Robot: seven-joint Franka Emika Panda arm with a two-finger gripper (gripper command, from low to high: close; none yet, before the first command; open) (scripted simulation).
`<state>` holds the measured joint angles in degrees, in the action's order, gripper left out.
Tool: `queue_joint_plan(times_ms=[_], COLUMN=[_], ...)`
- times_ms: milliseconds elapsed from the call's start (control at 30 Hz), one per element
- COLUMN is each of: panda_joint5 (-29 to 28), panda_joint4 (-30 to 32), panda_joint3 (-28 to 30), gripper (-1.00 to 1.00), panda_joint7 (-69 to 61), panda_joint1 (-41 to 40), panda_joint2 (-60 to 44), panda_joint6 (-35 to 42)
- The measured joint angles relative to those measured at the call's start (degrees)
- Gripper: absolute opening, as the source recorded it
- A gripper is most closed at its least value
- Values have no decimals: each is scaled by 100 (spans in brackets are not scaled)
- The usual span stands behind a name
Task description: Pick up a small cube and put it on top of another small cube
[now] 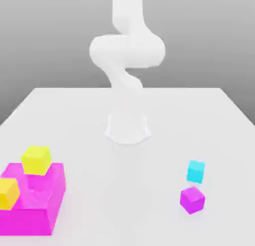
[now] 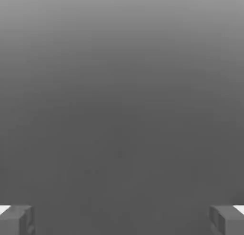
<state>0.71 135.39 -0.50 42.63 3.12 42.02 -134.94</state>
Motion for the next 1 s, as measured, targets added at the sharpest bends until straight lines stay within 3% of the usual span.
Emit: queue_joint_plan(times_ms=[500,633,767,867,900,1000], panda_joint5=[355,-15,-661,-790,-796,-800], panda_joint4=[2570,3172,3101,2989,2969,2969], panda_joint3=[-689,-1013,-459,-32,29,28], gripper=[0,0,0,0,-100,-100], panda_joint7=[-2285,-2567,-2177,-2072,-2065,-2060], panda_joint1=[2177,2611,3042,3439,3500,3500], panda_joint2=[-2933,-4063,-4956,-5579,-5689,-5688], panda_joint6=[-2343,-3196,-3903,-4412,-4502,-4500])
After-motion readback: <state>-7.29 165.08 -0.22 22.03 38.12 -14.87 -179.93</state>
